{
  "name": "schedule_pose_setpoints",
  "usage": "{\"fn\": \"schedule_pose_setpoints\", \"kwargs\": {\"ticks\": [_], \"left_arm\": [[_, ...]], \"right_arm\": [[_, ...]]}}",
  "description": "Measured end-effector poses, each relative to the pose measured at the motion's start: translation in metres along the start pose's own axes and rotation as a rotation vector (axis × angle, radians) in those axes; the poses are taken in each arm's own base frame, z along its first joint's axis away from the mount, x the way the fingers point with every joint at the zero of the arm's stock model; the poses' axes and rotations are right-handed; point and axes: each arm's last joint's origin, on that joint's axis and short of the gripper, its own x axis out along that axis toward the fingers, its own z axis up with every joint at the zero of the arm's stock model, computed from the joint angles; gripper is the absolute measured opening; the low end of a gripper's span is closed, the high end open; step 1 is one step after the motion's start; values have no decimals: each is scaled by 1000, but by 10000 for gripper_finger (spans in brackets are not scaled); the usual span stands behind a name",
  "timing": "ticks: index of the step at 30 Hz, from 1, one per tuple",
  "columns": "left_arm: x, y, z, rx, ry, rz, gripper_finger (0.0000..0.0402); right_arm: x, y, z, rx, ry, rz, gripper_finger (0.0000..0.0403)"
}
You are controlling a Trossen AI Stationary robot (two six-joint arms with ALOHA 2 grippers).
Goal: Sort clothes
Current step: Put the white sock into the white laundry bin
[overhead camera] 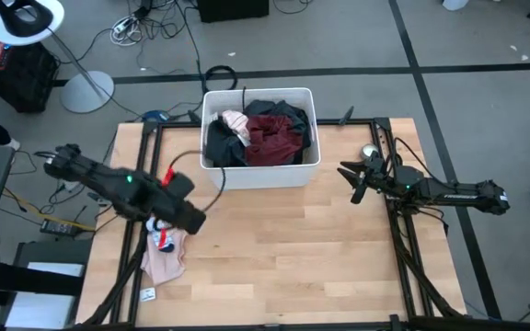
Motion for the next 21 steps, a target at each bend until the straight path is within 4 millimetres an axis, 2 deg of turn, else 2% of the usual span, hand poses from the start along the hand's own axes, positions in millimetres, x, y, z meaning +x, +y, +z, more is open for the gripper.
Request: {"fn": "schedule_pose_setpoints", "kwargs": {"ticks": [6,10,17,21], "left_arm": [[23,3,-32,-82,38,-16,78],[33,13,-50,-150,40,-46,78],[43,39,-74,-275,65,-45,78],[46,46,-83,-310,74,-38,78]], "right_arm": [[0,0,0,0,1,0,121],[0,0,0,-1,1,0,121],[0,0,0,0,1,-1,121],[0,0,0,0,1,0,121]]}}
